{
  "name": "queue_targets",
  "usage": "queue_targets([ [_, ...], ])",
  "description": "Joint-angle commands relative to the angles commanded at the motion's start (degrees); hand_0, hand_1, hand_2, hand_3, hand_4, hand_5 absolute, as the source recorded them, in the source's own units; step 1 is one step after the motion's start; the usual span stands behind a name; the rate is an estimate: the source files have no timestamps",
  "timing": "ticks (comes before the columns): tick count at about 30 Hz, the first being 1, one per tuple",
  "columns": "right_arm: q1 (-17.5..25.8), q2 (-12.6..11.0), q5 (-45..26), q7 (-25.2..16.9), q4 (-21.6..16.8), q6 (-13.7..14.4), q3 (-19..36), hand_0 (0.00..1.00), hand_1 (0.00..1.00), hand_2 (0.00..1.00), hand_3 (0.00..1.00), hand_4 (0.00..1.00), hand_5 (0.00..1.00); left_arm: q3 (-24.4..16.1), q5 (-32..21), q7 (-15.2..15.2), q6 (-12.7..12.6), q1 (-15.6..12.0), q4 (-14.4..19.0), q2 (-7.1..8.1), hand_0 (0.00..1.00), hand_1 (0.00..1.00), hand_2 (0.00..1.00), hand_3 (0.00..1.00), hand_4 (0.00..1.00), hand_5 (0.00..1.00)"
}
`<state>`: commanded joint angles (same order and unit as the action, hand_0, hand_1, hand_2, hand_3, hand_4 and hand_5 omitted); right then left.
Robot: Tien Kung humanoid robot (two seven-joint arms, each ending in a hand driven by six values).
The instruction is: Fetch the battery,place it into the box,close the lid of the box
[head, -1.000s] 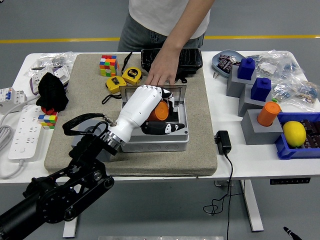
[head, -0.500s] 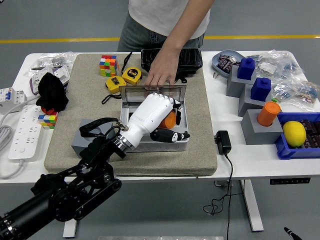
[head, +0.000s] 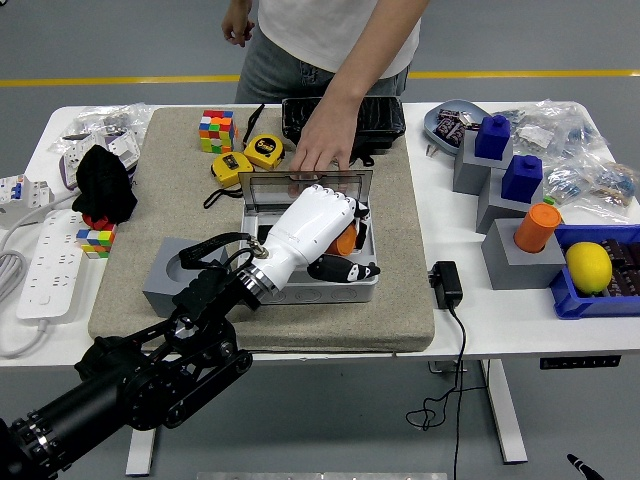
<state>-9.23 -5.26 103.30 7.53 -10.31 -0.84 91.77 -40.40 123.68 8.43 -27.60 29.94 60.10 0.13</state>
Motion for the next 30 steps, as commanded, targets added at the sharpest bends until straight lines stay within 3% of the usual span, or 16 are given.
queue_targets([
  [7,-0.1,0.0,0.0,0.0,0.0,0.0,0.0,0.811,0.723,0.715,0.733,0.998,0.998,-0.9,-0.4,0.5,-0.4,0.9,-3.4,-0.13,0.046,0.002,0.002,0.002,0.998,0.297],
  [8,-0.1,0.0,0.1,0.0,0.0,0.0,0.0,0.811,0.722,0.715,0.732,0.998,0.998,-0.9,-0.5,0.7,-0.4,1.1,-3.9,-0.13,0.046,0.002,0.002,0.002,0.998,0.502],
  [13,0.0,0.0,0.0,0.0,0.0,0.0,0.0,0.811,0.722,0.715,0.732,0.998,0.998,-1.1,-1.1,1.2,-0.5,1.2,-5.0,-0.13,0.046,0.002,0.002,0.002,0.998,0.502],
  [14,0.0,0.0,0.0,0.0,0.0,0.0,0.0,0.811,0.722,0.716,0.732,0.998,0.998,-1.2,-1.3,1.3,-0.5,1.3,-5.1,-0.13,0.048,0.002,0.002,0.002,0.998,0.677],
  [19,-0.1,0.0,0.1,0.0,0.0,0.0,0.0,0.811,0.722,0.716,0.732,0.998,0.998,-1.6,-2.2,1.9,-0.4,1.4,-5.3,-0.13,0.048,0.002,0.002,0.002,0.998,0.677],
  [20,-0.1,0.0,0.1,0.0,0.0,0.0,0.0,0.811,0.722,0.715,0.732,0.998,0.998,-1.6,-2.4,2.0,-0.4,1.4,-5.3,-0.13,0.051,0.002,0.002,0.002,0.998,0.83],
  [30,-0.1,0.0,0.1,0.0,0.0,0.0,-0.1,0.811,0.722,0.716,0.732,0.998,0.998,-2.0,-2.6,2.5,-0.8,1.9,-7.5,-0.13,0.057,0.002,0.002,0.003,0.998,0.827],
])
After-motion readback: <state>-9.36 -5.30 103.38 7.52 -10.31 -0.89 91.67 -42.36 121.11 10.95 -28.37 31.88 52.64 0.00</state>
